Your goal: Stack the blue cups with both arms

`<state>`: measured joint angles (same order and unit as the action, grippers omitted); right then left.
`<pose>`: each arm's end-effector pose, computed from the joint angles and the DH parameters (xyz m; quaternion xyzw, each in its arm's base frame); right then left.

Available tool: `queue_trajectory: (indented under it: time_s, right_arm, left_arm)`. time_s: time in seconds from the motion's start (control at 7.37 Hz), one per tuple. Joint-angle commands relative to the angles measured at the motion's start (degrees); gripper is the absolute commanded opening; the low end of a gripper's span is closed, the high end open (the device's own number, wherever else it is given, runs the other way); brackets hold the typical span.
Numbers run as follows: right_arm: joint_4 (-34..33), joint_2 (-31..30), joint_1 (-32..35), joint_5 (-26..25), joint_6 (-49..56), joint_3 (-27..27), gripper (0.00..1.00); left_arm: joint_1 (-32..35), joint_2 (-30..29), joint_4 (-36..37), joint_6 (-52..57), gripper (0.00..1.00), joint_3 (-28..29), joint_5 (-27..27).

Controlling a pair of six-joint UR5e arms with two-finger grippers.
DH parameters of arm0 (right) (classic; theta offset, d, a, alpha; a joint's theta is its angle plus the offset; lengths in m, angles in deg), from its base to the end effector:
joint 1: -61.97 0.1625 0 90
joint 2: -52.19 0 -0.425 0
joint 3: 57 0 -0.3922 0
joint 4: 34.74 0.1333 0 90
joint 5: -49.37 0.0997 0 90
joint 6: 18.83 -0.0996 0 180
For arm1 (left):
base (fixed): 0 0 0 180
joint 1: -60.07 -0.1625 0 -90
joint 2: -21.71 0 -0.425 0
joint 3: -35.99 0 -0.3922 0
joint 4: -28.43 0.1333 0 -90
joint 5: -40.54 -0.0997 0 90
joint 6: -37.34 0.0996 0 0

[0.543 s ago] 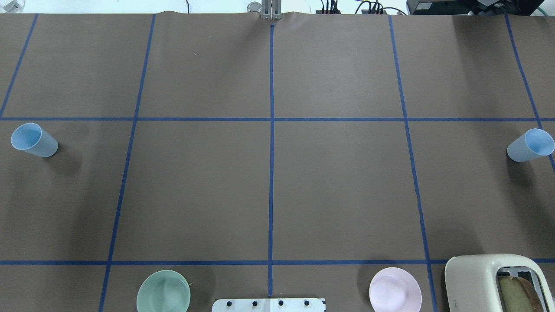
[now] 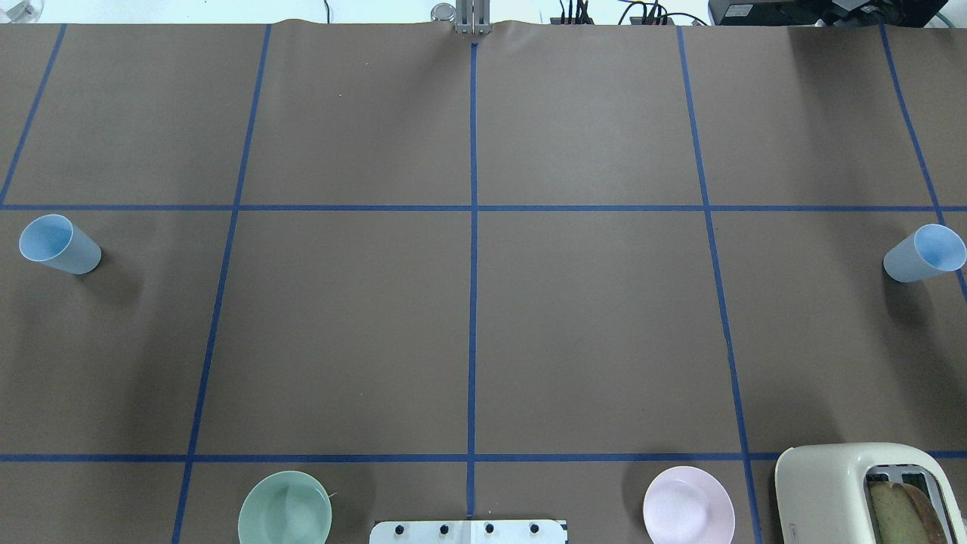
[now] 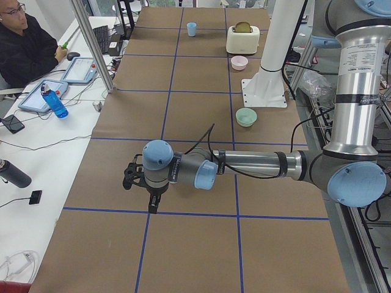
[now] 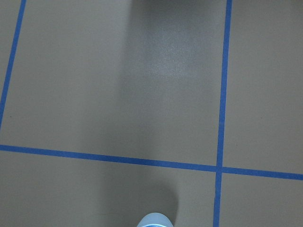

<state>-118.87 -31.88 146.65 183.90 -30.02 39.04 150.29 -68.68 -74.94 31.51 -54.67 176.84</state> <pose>0.0127 -0.5478 0.5409 0.0883 -0.3910 -0.0119 0.9161 -0.0632 -0.5085 0.6221 0.0962 0.3952 0.0011 0.9135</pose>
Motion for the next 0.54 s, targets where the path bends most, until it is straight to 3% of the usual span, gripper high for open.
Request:
queue_trajectory:
  time_s: [0.0, 0.41]
  right_arm:
    - [0.0, -0.4, -0.7, -0.2, -0.3, -0.1, 1.00]
    - [0.7, -6.1, -1.4, -0.1, 0.2, -0.1, 1.00]
  left_arm:
    - [0.0, 0.7, -0.1, -0.1, 0.98, -1.6, 0.2]
    - [-1.0, 0.1, -0.3, -3.7, 0.98, -2.3, 0.2]
